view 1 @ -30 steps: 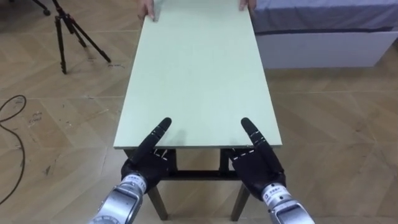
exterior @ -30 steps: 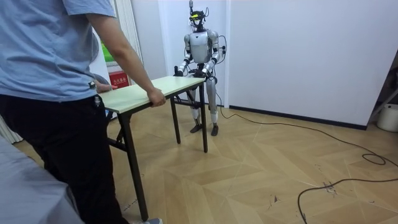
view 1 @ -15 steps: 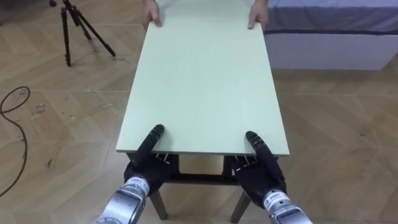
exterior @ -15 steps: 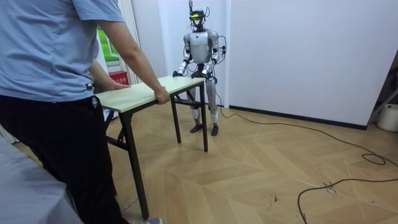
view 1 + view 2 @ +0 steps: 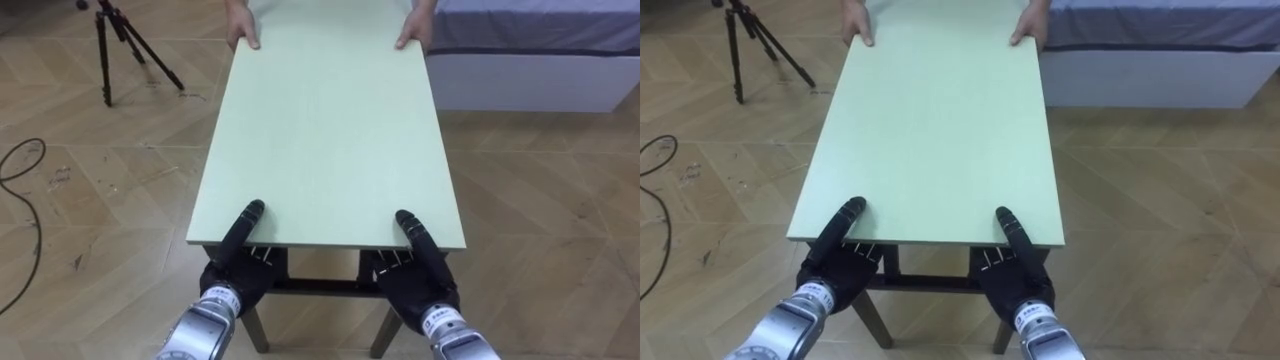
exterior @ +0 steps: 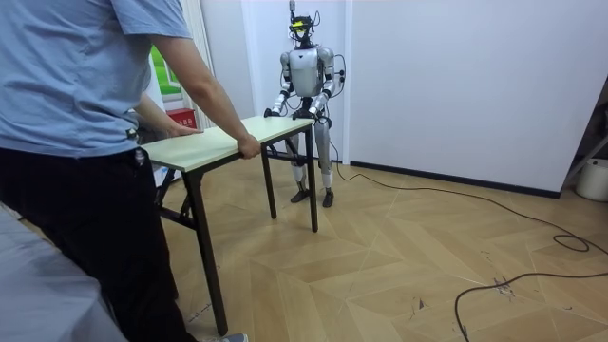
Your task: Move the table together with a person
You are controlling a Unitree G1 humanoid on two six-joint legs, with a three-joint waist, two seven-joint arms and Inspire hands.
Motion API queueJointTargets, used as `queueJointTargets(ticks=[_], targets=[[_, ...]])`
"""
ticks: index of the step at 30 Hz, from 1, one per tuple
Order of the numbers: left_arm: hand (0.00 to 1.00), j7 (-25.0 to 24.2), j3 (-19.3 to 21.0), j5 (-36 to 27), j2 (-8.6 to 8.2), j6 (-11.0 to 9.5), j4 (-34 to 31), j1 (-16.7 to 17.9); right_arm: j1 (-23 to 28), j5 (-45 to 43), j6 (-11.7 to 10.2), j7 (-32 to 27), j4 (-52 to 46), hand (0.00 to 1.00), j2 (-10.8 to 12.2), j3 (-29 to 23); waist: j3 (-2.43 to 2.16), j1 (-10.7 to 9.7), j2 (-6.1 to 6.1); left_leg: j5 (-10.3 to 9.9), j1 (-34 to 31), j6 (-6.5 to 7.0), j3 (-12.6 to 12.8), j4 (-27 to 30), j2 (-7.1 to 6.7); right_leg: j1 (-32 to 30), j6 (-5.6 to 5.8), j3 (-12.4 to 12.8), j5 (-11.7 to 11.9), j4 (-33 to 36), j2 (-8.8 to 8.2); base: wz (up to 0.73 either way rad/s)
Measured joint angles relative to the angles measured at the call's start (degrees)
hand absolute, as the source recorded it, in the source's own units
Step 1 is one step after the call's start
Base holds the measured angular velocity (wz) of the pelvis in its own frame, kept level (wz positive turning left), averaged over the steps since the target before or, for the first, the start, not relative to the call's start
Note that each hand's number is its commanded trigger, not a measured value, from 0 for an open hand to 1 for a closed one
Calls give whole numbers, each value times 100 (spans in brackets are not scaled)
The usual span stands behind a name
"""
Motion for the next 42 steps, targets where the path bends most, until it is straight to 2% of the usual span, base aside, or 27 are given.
queueJointTargets(ticks=[12,18,21,31,36,42], targets=[[100,-12,-12,-110,-29,21,-7,12,-8,2,4,-7,-19,100,-30,-21,-3,-30,5,0,-17,0,2,3,-3,-3,1,15,0,1,-1,0],[100,-21,-74,-141,-44,24,-174,161,-25,-19,38,-109,-123,100,-142,-19,-9,-60,15,1,-15,-1,0,3,2,-3,1,43,0,2,5,-1],[100,-40,-58,-126,-44,22,-423,320,-10,-22,104,-161,-276,100,-165,-20,-12,-150,20,1,-15,-1,6,3,2,-4,0,41,0,1,11,0],[100,-466,-30,-110,-68,52,-888,620,363,-1,151,-230,-1095,100,-183,-20,-62,-168,93,1,2,-1,18,3,0,2,0,115,0,1,28,0],[100,-466,-40,-115,-69,131,-1268,876,529,12,139,-240,-1328,100,-189,-19,-62,-180,91,1,20,-1,28,1,0,8,0,167,0,1,33,-2],[100,-510,-142,-113,-64,80,-1353,926,680,8,59,-215,-1527,100,-218,1,-63,-142,80,1,-18,-1,47,0,2,-29,1,154,0,5,35,0]])
